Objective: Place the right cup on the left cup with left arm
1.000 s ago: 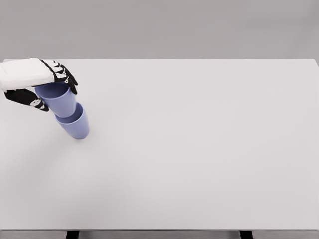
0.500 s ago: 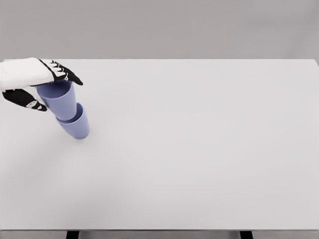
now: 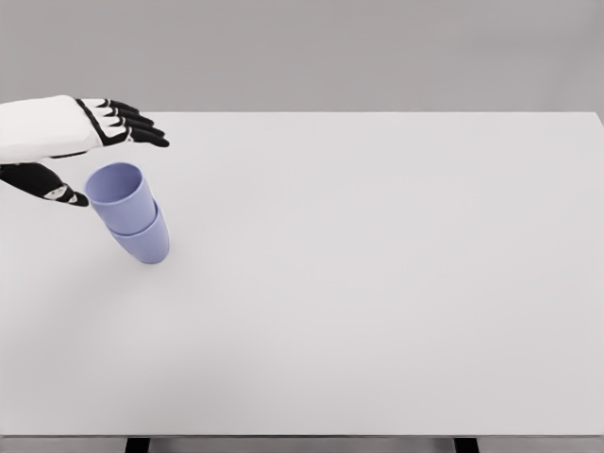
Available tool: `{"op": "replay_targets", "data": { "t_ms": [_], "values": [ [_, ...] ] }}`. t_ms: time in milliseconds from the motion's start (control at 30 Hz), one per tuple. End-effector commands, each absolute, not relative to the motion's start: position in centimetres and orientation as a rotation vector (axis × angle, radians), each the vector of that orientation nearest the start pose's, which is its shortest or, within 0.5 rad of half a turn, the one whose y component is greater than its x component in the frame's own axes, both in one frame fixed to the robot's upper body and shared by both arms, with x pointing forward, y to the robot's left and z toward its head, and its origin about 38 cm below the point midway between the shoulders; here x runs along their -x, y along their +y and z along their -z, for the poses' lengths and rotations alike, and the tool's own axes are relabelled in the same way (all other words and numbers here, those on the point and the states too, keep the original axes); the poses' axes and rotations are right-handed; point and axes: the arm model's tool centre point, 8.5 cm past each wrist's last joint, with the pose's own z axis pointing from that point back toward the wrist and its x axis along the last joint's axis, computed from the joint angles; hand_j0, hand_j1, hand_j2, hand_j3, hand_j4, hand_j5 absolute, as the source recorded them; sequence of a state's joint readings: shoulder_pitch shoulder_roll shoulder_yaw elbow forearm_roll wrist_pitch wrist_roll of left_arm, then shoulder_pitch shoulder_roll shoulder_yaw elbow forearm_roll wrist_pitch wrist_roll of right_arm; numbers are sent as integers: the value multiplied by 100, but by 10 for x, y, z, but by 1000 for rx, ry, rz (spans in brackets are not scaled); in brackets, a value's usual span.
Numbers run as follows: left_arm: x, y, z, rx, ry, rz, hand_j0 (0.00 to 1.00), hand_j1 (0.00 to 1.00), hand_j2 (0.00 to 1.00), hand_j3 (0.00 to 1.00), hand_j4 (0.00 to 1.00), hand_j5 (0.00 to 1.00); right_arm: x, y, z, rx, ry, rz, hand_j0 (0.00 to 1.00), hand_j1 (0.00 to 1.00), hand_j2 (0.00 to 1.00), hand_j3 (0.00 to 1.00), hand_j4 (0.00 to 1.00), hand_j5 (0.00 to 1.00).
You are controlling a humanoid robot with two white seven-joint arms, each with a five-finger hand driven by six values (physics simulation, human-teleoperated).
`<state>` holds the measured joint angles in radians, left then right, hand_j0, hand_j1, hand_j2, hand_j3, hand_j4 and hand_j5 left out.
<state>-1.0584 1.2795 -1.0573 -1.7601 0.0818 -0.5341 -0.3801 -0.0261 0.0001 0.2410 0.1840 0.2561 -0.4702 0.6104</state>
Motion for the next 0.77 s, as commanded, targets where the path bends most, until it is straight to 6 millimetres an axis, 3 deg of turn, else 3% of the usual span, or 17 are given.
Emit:
{"op": "replay_targets", "data": {
  "t_ms": [0, 200, 267, 533, 667, 733],
  "values": [
    [-368, 326, -360, -303, -1654, 2064, 100, 100, 100, 100, 100, 100, 28, -221, 238, -621, -118, -568, 100, 100, 100, 100, 100, 100],
    [-370, 317, -365, -272, -1703, 2051, 100, 100, 100, 100, 100, 100, 28, -221, 238, -621, -118, -568, 100, 100, 100, 100, 100, 100],
    [-375, 300, -361, -220, -1746, 2057, 100, 100, 100, 100, 100, 100, 28, -221, 238, -621, -120, -569, 100, 100, 100, 100, 100, 100],
    [-376, 288, -364, -163, -1800, 2029, 100, 100, 100, 100, 100, 100, 28, -221, 238, -621, -120, -569, 100, 100, 100, 100, 100, 100],
    [-381, 253, -359, -46, -1885, 2030, 100, 100, 100, 100, 100, 100, 28, -221, 238, -621, -120, -569, 100, 100, 100, 100, 100, 100],
    [-381, 248, -359, -17, -1900, 2023, 100, 100, 100, 100, 100, 100, 28, -221, 238, -621, -120, -569, 100, 100, 100, 100, 100, 100]
  ]
}}
